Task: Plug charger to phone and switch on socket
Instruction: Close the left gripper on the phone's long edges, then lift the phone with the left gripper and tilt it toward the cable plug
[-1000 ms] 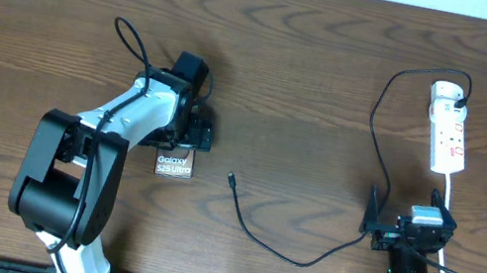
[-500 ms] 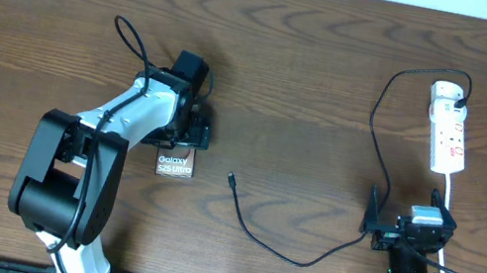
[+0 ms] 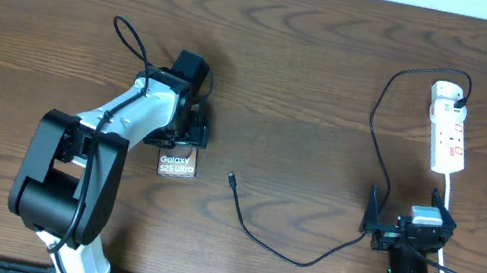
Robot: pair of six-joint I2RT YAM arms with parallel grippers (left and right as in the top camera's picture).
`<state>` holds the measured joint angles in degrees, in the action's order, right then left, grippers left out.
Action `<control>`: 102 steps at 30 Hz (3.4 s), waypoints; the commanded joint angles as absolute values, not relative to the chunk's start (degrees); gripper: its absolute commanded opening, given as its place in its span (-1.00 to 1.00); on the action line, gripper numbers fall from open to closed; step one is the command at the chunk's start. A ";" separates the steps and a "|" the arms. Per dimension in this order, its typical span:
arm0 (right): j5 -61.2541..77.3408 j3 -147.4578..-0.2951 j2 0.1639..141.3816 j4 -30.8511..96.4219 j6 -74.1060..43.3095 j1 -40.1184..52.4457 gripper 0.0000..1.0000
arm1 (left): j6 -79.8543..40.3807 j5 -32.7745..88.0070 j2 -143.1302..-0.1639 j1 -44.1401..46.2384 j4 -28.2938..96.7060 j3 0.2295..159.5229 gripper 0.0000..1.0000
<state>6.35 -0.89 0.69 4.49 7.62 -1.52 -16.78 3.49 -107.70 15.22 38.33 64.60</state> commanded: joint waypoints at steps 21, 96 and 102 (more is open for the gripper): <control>5.96 -0.62 0.38 4.47 7.77 -1.08 0.99 | -17.87 3.86 -108.57 15.18 38.59 64.18 0.16; 8.71 -0.62 0.40 3.88 8.08 -1.08 0.99 | -55.92 18.83 -95.83 15.18 47.16 72.25 -0.86; 12.58 -0.62 0.43 3.64 3.07 -1.08 0.98 | -62.13 20.03 -95.83 15.18 45.47 72.25 -0.85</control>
<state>10.13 -0.89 0.69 3.70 6.66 -1.52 -57.67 18.20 -97.38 15.22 45.84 70.26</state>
